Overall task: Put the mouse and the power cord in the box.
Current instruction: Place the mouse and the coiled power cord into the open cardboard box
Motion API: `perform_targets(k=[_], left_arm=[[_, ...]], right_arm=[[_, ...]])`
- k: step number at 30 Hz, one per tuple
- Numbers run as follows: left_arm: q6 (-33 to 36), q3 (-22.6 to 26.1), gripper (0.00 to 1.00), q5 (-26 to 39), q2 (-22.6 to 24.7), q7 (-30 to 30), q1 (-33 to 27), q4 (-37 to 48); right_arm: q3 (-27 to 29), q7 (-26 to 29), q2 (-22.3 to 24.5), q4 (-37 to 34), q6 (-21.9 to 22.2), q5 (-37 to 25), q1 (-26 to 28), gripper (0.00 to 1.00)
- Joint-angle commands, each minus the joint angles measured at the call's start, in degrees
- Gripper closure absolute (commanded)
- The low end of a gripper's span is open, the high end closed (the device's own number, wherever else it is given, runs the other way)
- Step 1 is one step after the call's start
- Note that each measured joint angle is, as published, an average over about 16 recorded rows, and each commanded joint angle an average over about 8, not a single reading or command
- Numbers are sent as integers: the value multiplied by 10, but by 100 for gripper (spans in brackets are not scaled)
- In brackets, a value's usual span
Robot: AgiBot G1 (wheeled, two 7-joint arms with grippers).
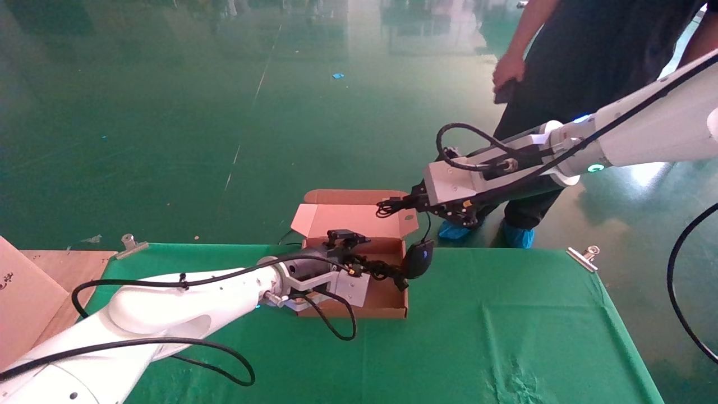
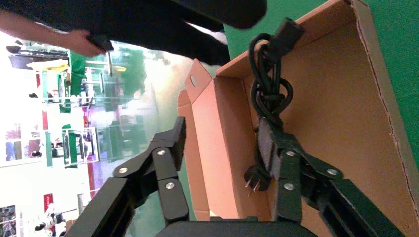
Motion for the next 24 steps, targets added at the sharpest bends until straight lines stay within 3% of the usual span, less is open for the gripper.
perform_targets(k=[1,10,17,24], left_arm=[[-1,7,0,-10,0,0,0,0],[45,-7,0,-93,-17,-54,-27,55],[190,-40,0,-149,-99,-50,-37,89],[349,-75,0,-205,-184,-39,-28,105]], right_arm=[[0,0,-1,-1,-5,0,0,100],[4,12,-20,31,29,10,-26,100],[-8,47,-29,126,105,35,-96,100],[-72,111,-32,232,185,69,-162,100]])
